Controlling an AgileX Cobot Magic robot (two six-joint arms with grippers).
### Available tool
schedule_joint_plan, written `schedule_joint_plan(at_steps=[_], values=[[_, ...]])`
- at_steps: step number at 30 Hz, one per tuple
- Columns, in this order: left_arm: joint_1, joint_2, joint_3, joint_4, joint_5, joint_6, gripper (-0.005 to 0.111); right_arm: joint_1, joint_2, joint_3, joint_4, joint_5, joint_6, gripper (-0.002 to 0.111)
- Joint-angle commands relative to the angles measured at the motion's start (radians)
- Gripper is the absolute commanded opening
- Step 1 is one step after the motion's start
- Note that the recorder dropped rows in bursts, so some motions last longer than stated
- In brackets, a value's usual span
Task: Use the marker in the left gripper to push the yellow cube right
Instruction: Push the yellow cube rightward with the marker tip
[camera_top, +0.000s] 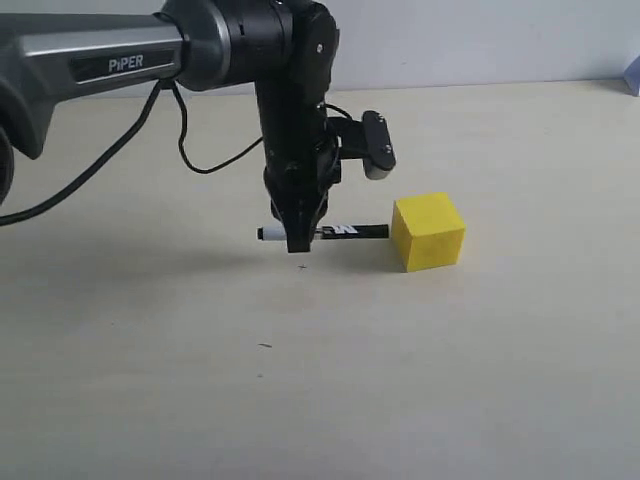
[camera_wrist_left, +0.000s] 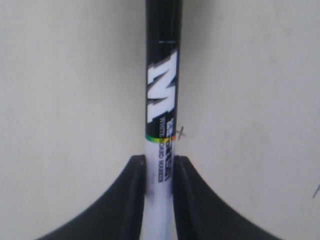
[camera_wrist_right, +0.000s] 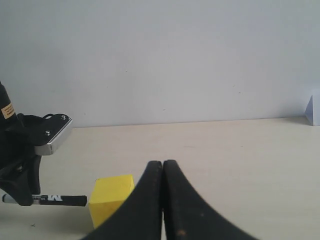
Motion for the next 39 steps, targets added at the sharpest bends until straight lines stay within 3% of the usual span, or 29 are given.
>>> schedule_joint_plan(at_steps=[1,8,14,25,39], values=[[-0.046,-0.001,-0.008,-0.022,-0.096,-0.013,0.000,0.001,-0.005,0.005,0.000,-0.008,-0.002,0.000],[-0.070,0.012,-0.009,-0.017,-0.067,-0.040,0.000,0.001,-0.005,0.005,0.000,-0.008,-0.002,0.000],[-0.036,0.012,-0.009,0.068,-0.042,-0.317,0.000,0.001,-0.005,0.005,0.000,-0.008,-0.002,0.000],[-0.058,0.012,-0.009,0.076,-0.136,-0.382,0.000,0.001,-0.005,0.005,0.000,-0.008,-0.002,0.000],[-0.062,0.012,-0.009,0.076,-0.065,-0.370,0.000,0.001,-0.005,0.005,0.000,-0.008,-0.002,0.000]])
